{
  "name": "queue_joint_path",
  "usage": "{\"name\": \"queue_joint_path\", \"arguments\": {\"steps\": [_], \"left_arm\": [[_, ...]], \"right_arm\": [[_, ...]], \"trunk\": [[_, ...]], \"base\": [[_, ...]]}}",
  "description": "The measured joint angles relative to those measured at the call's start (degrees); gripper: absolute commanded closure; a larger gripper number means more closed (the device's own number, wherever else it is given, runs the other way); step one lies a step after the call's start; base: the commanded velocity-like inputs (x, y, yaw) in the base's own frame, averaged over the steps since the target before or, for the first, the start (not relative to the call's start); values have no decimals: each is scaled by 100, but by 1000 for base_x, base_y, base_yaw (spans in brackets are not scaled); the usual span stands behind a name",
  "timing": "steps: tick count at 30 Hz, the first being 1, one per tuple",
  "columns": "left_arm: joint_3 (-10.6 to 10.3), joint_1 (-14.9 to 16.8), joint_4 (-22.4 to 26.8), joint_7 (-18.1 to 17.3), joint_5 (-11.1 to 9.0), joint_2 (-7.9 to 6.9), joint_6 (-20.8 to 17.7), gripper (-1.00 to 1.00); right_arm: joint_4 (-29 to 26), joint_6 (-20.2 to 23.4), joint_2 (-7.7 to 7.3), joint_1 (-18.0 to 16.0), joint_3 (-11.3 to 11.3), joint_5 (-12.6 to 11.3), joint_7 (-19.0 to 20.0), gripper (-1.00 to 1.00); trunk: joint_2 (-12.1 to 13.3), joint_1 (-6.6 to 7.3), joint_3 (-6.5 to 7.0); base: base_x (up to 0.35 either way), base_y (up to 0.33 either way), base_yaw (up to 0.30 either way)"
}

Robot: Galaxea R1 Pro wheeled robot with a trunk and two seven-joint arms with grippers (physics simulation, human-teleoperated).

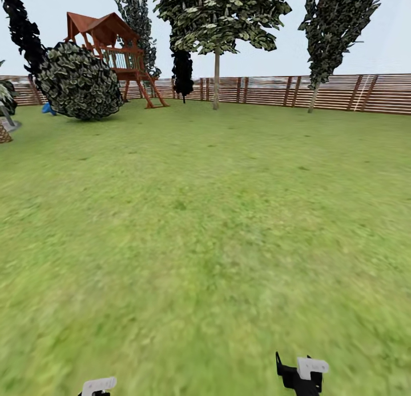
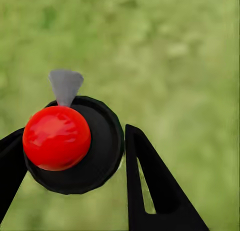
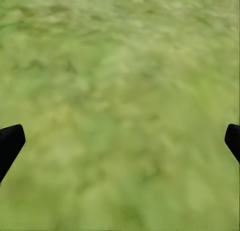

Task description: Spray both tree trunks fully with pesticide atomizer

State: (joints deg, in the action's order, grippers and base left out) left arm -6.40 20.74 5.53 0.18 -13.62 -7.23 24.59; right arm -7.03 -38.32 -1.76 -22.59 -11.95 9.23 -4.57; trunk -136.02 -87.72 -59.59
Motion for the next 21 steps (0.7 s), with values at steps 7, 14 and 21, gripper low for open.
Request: {"name": "queue_joint_path", "arguments": {"steps": [7, 14, 21], "left_arm": [[6, 0, 0, 0, 0, 2, -6, 100], [6, 0, 0, 0, 0, 1, -3, 100], [6, 0, 0, 0, 0, 2, 1, 100]], "right_arm": [[0, 7, 0, 0, 0, 0, 0, -100], [0, 7, 0, 0, 0, 0, 0, -100], [0, 4, 0, -1, 0, 0, 0, -100]], "trunk": [[0, 0, 0], [0, 0, 0], [0, 0, 0]], "base": [[338, 0, 0], [338, 0, 0], [338, 0, 0]]}}
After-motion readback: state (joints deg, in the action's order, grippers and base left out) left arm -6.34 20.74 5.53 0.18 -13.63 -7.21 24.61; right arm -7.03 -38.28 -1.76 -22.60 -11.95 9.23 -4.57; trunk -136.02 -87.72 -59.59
